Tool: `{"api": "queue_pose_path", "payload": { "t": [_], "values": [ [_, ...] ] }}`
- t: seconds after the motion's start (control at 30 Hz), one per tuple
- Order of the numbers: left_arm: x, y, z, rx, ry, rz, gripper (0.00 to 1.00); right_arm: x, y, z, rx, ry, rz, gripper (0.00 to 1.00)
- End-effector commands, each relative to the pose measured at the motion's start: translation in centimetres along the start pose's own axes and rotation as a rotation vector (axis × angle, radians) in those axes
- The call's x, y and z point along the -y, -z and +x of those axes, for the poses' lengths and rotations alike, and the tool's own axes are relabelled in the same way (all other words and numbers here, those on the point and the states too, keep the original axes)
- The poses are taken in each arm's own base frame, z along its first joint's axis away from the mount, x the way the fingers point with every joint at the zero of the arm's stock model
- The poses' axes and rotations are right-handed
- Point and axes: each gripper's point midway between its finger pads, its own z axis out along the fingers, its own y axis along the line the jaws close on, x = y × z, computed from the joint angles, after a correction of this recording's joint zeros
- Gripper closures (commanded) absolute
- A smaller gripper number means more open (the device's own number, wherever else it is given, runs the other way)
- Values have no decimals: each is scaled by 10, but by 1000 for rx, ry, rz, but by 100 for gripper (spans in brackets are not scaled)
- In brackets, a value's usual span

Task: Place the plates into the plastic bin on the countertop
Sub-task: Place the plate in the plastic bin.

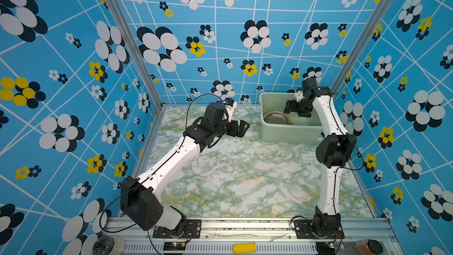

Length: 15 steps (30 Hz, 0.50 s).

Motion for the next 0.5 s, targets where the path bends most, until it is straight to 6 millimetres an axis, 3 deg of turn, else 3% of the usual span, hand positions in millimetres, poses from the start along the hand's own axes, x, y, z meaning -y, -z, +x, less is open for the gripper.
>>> {"api": "queue_pose_path", "payload": {
  "t": [0.0,0.3,0.47],
  "values": [
    [-8,33,-7,64,-43,-82,1,-7,54,-4,84,19,17,1],
    [-44,123,4,206,-54,-300,1,-22,162,18,291,18,-18,1],
    [-83,163,34,223,-30,-474,1,-16,189,56,415,5,-27,1]
  ]
}}
